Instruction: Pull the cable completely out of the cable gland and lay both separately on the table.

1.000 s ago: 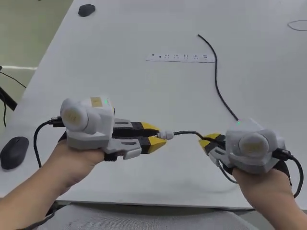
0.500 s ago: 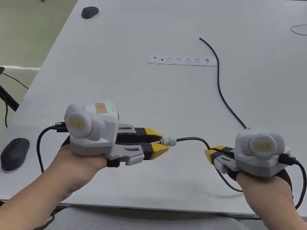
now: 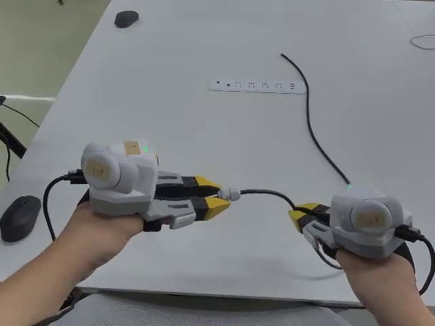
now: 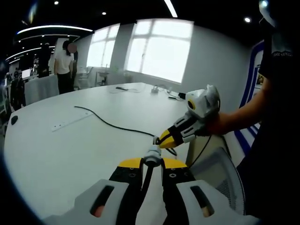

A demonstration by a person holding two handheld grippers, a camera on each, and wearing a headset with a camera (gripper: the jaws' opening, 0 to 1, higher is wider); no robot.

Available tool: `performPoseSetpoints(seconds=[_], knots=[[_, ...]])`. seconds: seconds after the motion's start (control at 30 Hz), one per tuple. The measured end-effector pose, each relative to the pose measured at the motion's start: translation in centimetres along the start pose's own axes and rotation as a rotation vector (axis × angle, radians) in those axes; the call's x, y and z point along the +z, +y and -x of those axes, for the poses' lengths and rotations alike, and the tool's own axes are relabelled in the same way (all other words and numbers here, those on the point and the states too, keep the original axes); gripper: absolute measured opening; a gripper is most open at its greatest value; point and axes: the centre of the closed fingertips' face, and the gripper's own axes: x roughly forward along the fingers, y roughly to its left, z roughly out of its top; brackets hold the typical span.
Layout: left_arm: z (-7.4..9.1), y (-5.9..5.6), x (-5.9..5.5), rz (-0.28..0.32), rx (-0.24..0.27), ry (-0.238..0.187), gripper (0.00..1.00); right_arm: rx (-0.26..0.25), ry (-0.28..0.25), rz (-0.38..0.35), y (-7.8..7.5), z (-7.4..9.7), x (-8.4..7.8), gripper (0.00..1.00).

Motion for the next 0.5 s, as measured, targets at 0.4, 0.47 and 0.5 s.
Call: performPoseSetpoints(seconds=[0.4,0.47,0.5], knots=[[0.0,-0.3,0.1,0.002,0.002,0.002,0.15,0.016,-0.036,0.042,0.6,0.9,1.0,0.13],[-0.1,-0.4,0.0,-0.002,-0.003,0.006,0.15,0.023,-0.047,0.068,0.8,1.0,1.5,0.16],[-0.1,-0.5,0.0,-0.001,-0.006,0.01,0.15,0.037,-0.046,0.075,1.3,1.2,1.9,0.18]])
